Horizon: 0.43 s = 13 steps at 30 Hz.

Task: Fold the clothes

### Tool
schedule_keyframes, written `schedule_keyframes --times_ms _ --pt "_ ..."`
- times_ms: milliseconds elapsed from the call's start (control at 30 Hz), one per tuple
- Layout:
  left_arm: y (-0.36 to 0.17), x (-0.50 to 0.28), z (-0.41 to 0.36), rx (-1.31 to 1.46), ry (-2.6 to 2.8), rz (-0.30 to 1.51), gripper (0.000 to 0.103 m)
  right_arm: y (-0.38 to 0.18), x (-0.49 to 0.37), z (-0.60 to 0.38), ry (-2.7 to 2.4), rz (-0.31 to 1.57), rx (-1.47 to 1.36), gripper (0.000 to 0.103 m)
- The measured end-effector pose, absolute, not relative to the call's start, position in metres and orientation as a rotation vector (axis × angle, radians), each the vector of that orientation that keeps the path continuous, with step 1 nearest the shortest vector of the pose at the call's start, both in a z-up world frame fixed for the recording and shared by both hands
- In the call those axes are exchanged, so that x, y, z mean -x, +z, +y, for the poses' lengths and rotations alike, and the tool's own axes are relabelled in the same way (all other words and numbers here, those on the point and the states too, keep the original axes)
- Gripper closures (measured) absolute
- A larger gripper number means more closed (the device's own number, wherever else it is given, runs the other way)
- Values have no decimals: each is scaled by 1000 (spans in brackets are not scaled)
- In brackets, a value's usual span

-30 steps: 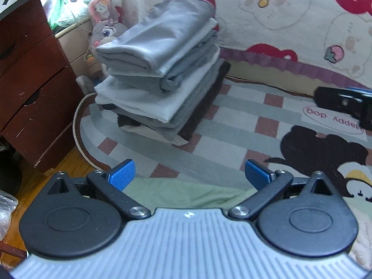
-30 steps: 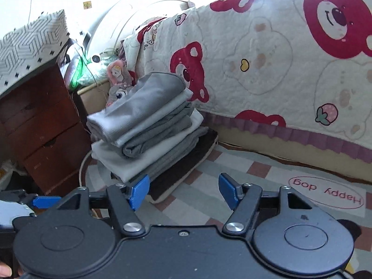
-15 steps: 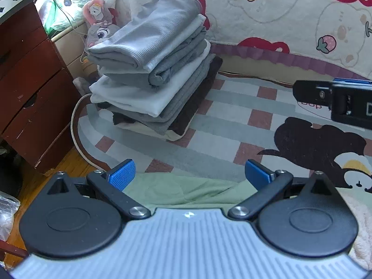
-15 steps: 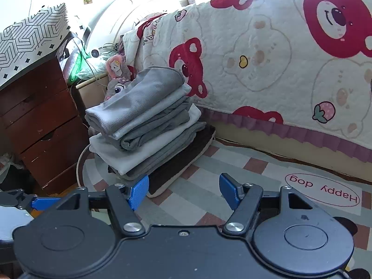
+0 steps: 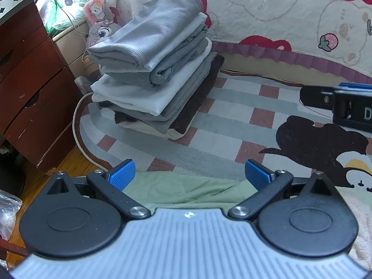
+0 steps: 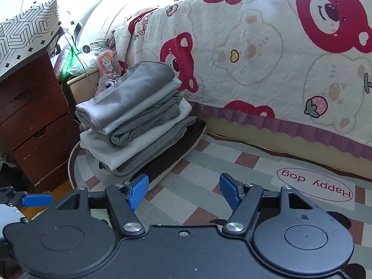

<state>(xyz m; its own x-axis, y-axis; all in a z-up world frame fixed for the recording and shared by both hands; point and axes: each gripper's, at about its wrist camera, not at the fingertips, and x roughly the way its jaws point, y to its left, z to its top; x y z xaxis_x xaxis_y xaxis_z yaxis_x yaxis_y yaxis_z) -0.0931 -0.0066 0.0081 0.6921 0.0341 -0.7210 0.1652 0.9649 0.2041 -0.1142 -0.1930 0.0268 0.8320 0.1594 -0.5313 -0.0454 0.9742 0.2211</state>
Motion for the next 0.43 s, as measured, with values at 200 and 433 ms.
schedule_keyframes --times_ms 200,433 --pt "6 94 -8 -264 -84 811 0 25 113 -190 111 588 -193 31" --pt "8 93 -7 -249 -100 816 0 24 111 -191 104 602 -183 30"
